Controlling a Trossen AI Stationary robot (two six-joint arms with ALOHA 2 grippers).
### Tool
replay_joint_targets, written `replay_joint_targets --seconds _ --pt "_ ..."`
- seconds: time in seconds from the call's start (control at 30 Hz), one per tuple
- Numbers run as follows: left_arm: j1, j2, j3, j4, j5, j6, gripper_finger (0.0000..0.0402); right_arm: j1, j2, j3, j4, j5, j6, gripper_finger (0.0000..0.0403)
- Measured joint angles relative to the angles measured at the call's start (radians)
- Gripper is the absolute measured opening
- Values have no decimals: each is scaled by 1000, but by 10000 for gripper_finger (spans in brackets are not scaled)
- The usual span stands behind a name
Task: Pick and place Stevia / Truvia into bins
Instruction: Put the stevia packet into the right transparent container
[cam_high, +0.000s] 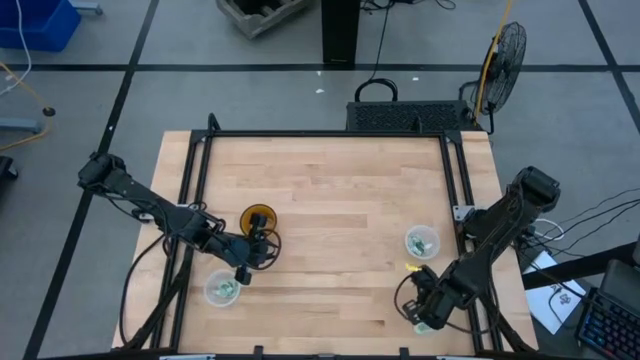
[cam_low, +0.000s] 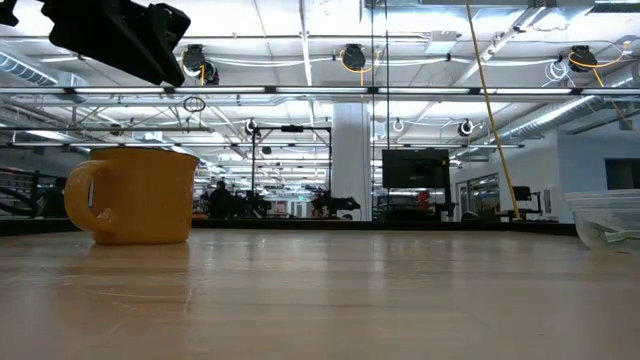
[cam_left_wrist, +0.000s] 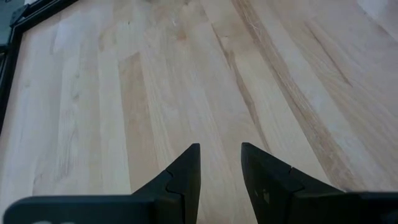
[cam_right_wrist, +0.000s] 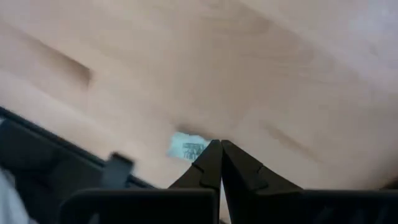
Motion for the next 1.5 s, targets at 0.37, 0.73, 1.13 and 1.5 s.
replay_joint_targets --seconds 0.37,0.73,1.13,1.5 --pt "0 0 0 1 0 0 122 14 261 340 -209 54 -121 0" --pt "0 0 0 1 0 -10 122 18 358 339 -301 -69 -137 0" --pt "0 0 0 1 2 -41 122 27 350 307 -193 -141 -128 16" --pt "0 0 0 1 79 -45 122 33 350 253 -175 -310 -33 128"
